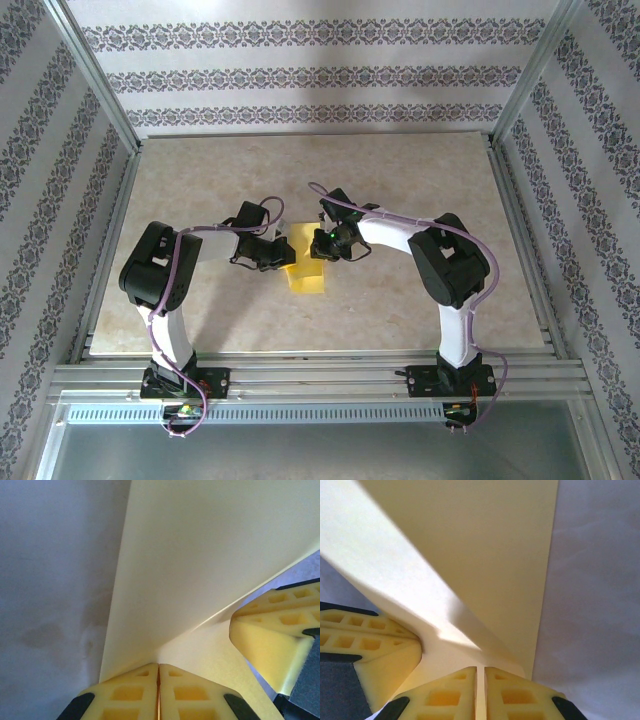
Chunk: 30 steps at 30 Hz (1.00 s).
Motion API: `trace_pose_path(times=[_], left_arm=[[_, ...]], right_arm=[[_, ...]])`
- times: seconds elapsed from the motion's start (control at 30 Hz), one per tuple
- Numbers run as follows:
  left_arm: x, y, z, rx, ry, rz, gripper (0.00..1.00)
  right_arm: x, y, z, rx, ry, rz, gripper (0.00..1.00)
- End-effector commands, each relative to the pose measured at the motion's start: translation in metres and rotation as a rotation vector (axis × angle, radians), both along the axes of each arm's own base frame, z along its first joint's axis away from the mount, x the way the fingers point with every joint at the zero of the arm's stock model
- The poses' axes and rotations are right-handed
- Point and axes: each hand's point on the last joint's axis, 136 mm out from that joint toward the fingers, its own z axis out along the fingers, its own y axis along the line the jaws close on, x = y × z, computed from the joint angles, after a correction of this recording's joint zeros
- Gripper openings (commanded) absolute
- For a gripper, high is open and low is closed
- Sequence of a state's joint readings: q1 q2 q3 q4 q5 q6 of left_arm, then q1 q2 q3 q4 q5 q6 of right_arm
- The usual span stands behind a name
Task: Fold a paper plane with a square sheet of paper (pick it up from the middle)
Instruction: First fold in half a square sheet of paper at the center of the table.
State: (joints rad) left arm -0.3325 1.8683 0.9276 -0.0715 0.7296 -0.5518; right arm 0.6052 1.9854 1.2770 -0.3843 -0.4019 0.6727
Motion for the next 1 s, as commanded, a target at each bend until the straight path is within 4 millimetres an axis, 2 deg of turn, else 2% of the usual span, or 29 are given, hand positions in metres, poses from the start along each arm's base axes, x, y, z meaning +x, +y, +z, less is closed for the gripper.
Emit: trace_pose_path(times=[0.0,0.23,0.4,0.53,0.6,0.63,0.7,0.8,0.97], left_arm=[[-0.021,0.024,-0.045,0.142,0.099,0.019,0.11],[-0.020,0.023,-0.044,0.138,0.096,0.021,0.11],[-0.017,0.020,-0.037,0.130,0.084,0.020,0.11],[-0.006,0.009,-0.008,0.086,0.035,0.040,0.16],[-0.001,0.000,0.011,0.049,-0.004,0.056,0.24],[0.000,-0.004,0.019,0.034,-0.019,0.068,0.25],[-0.001,-0.008,0.025,0.022,-0.027,0.082,0.25],[-0.006,-0.008,0.024,0.021,-0.027,0.100,0.23],[-0.020,-0.011,0.009,0.020,0.025,0.095,0.16]], right_arm=[[0.001,0.012,0.006,0.020,-0.022,0.041,0.15],[0.002,-0.012,-0.028,-0.106,0.009,0.005,0.14],[-0.002,-0.022,-0.043,-0.153,0.028,-0.004,0.14],[-0.007,-0.028,-0.055,-0.180,0.056,-0.017,0.13],[-0.010,-0.030,-0.058,-0.190,0.063,-0.022,0.13],[-0.010,-0.032,-0.060,-0.195,0.067,-0.027,0.13],[-0.011,-0.033,-0.062,-0.201,0.072,-0.031,0.13],[-0.012,-0.035,-0.065,-0.206,0.081,-0.039,0.13],[-0.013,-0.036,-0.069,-0.215,0.091,-0.047,0.13]])
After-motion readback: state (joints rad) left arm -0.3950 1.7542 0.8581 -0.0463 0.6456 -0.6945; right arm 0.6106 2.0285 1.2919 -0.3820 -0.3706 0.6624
